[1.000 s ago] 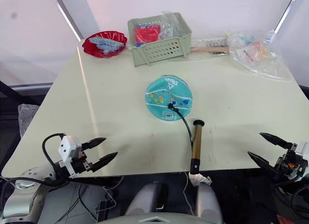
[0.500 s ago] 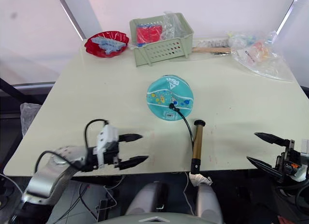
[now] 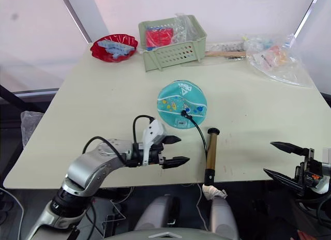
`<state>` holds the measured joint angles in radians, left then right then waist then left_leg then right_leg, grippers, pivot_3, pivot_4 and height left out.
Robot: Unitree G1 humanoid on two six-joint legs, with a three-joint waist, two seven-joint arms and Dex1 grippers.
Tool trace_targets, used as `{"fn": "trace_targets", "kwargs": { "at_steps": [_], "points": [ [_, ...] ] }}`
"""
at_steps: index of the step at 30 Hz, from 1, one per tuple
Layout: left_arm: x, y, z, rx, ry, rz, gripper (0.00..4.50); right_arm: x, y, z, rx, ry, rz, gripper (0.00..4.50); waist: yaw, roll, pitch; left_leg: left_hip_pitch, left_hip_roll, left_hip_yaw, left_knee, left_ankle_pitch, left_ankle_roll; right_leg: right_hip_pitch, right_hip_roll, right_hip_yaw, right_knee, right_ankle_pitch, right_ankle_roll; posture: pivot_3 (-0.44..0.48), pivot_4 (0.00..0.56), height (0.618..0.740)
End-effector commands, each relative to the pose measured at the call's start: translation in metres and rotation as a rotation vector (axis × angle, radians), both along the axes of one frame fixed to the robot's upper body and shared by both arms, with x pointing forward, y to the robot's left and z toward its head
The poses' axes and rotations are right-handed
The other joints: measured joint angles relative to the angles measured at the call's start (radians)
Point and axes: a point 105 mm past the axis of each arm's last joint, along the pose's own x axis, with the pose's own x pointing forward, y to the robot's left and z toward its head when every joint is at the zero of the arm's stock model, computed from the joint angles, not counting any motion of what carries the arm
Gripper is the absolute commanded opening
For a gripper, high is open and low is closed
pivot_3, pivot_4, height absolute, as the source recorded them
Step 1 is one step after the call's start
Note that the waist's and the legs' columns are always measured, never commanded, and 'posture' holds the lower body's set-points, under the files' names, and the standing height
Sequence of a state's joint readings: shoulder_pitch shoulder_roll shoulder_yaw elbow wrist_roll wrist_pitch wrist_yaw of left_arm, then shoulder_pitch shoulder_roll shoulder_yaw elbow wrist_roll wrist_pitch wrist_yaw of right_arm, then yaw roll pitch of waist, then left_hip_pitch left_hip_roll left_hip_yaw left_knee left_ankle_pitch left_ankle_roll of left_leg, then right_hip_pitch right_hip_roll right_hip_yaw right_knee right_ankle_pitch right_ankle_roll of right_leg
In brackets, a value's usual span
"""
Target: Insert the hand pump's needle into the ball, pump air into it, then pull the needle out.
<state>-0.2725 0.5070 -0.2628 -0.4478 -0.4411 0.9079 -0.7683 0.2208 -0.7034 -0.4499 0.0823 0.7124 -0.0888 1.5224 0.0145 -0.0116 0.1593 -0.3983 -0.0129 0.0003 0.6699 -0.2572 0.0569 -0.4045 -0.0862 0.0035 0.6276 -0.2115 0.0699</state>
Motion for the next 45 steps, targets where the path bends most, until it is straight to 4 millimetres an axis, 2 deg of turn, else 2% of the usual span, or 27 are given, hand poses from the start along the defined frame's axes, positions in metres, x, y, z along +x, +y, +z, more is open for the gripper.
{"fn": "trace_targets", "kwargs": {
  "at_steps": [1,10,17,25,30,34,41,44,45],
  "points": [
    [-0.003,-0.019,-0.001,0.012,0.03,0.002,4.47,0.0,0.0,0.012,-0.01,-0.047,0.014,4.5,-0.001,0.0,0.0,0.0,0.0,0.0,0.0,0.0,0.0,0.0,0.0,0.0,0.0,0.0,0.0,0.0,0.15,0.737],
    [0.001,-0.057,-0.011,0.061,0.111,0.116,4.47,-0.002,-0.001,0.007,-0.004,-0.035,0.012,4.5,0.0,0.0,0.0,0.0,-0.001,-0.002,0.0,0.0,0.0,0.001,0.001,0.0,0.0,0.0,0.0,0.0,0.15,0.737],
    [0.009,-0.078,-0.015,0.12,0.107,0.192,4.47,-0.005,0.0,0.003,0.0,-0.028,0.009,4.5,0.002,0.0,0.0,0.0,-0.001,-0.002,0.001,0.0,0.0,0.001,0.0,0.0,0.0,0.0,0.0,0.0,0.15,0.737],
    [0.006,-0.1,-0.024,0.168,0.137,0.227,4.47,-0.009,0.001,0.0,0.006,-0.028,0.003,4.5,0.001,0.0,0.0,0.0,-0.001,-0.003,0.001,0.0,0.0,0.001,0.0,-0.001,0.0,0.0,0.0,0.0,0.15,0.737],
    [0.004,-0.107,-0.03,0.214,0.151,0.242,4.47,-0.011,0.0,0.0,0.004,-0.027,0.001,4.5,0.001,0.0,0.0,0.0,-0.001,-0.003,0.001,0.0,0.0,0.001,0.0,-0.001,0.0,0.0,0.0,0.0,0.15,0.737],
    [0.01,-0.106,-0.034,0.266,0.149,0.286,4.47,-0.013,-0.002,-0.001,-0.002,-0.023,0.004,4.5,0.001,0.0,0.0,-0.001,-0.002,-0.003,0.001,0.0,0.0,0.001,0.0,-0.001,0.0,0.0,0.0,0.0,0.15,0.737],
    [0.006,-0.106,-0.041,0.333,0.136,0.279,4.47,-0.012,-0.002,-0.002,-0.002,-0.025,0.005,4.5,0.001,0.001,0.0,-0.001,-0.002,-0.003,0.0,0.0,0.0,0.001,0.0,-0.001,0.0,0.0,0.0,0.0,0.15,0.737],
    [0.007,-0.103,-0.044,0.348,0.138,0.292,3.73,-0.012,-0.002,-0.001,-0.002,-0.026,0.003,4.5,0.001,0.001,0.0,-0.001,-0.002,-0.004,0.001,0.0,0.0,0.001,0.0,-0.002,0.0,0.0,0.0,0.0,0.15,0.737],
    [0.008,-0.102,-0.044,0.352,0.138,0.293,3.14,-0.012,-0.002,-0.001,-0.002,-0.026,0.002,4.5,0.001,0.001,0.0,-0.001,-0.002,-0.004,0.001,0.0,0.0,0.001,0.0,-0.002,0.0,0.0,0.0,0.0,0.15,0.737]
  ]
}}
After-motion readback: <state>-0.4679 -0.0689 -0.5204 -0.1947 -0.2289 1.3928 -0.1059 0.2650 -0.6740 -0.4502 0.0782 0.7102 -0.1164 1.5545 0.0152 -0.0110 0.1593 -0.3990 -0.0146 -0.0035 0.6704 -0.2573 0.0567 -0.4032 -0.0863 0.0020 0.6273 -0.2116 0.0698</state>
